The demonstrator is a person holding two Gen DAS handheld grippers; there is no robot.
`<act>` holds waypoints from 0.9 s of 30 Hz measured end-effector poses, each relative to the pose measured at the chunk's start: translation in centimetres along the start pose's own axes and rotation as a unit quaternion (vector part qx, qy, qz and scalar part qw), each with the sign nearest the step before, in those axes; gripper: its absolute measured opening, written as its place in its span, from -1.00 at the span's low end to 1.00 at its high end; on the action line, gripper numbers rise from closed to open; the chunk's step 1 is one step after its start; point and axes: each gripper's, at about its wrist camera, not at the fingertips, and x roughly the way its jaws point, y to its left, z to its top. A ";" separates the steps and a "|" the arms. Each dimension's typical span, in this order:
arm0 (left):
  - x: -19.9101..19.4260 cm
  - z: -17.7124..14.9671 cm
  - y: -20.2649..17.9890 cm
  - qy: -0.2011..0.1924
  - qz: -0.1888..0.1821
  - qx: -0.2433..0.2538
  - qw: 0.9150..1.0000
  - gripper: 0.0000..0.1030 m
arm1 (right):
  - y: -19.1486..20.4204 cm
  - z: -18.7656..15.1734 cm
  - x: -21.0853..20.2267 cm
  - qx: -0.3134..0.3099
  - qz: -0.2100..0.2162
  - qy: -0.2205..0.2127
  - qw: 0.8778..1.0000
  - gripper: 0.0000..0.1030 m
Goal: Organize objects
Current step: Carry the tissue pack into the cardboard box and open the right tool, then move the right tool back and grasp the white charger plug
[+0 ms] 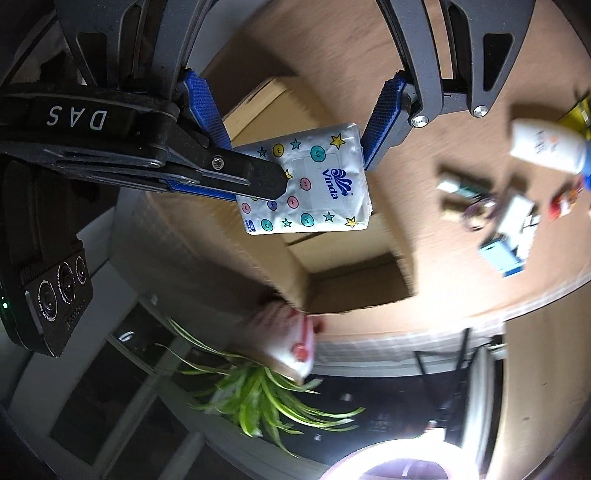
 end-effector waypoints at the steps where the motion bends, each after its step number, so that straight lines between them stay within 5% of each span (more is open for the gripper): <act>1: 0.5 0.3 -0.5 0.002 -0.002 0.002 1.000 0.44 | -0.6 0.2 -0.2 0.004 -0.003 -0.002 1.000 -0.37; 7: 2.9 1.1 -2.5 0.006 -0.005 0.010 1.000 0.47 | -3.0 0.8 -0.8 0.014 -0.010 -0.012 1.000 -0.37; 8: 3.2 1.1 -2.6 0.006 -0.002 0.013 1.000 0.60 | -3.3 0.9 -0.9 0.015 -0.012 -0.018 1.000 -0.36; 9: 3.5 1.1 -2.8 0.009 0.012 0.019 1.000 0.83 | -3.6 1.0 -1.0 0.018 -0.024 -0.027 0.999 -0.17; 11: 3.9 1.0 -2.6 0.012 0.042 0.027 0.999 0.92 | -4.2 1.3 -1.3 0.026 -0.045 -0.041 0.998 0.33; 12: 3.9 0.9 -2.3 0.013 0.049 0.027 0.998 0.92 | -4.5 1.4 -1.6 0.033 -0.052 -0.052 0.997 0.39; 19: 3.0 0.3 0.8 0.014 0.069 -0.005 0.998 0.92 | -4.3 2.1 -1.7 0.033 -0.036 -0.060 0.997 0.39; 27: -0.4 -1.4 5.0 0.012 0.103 -0.045 0.994 0.92 | 0.5 2.5 0.8 -0.021 0.004 -0.033 0.999 0.38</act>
